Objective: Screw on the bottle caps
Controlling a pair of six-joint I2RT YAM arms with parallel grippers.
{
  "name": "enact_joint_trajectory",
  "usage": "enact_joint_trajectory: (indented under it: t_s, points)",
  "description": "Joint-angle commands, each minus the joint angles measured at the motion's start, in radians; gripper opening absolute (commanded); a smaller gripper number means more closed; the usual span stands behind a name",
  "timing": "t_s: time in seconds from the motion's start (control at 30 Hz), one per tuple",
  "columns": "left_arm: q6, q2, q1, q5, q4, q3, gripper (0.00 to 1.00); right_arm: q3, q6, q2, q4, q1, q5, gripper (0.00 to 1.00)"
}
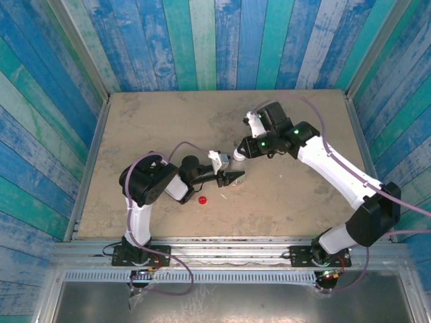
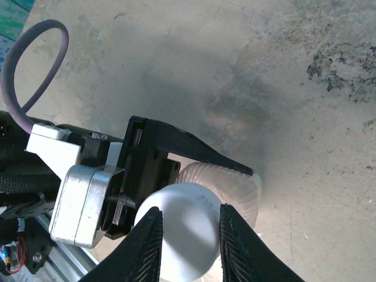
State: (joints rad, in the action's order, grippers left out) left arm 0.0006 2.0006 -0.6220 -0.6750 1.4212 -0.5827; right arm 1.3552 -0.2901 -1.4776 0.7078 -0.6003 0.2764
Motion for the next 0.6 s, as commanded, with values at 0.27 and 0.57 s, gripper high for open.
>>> enact_joint_trajectory:
  t_s: [0.27,0.57]
  points:
    - [-0.015,0.037,-0.007,-0.002,-0.117,0.007,0.59,-0.059,-0.037,0.099,0.045,-0.021,0.019,0.30]
    - [0.028,-0.010,-0.007,-0.063,-0.192,0.012,0.57,0.147,0.377,0.010,0.228,-0.006,0.015,0.66]
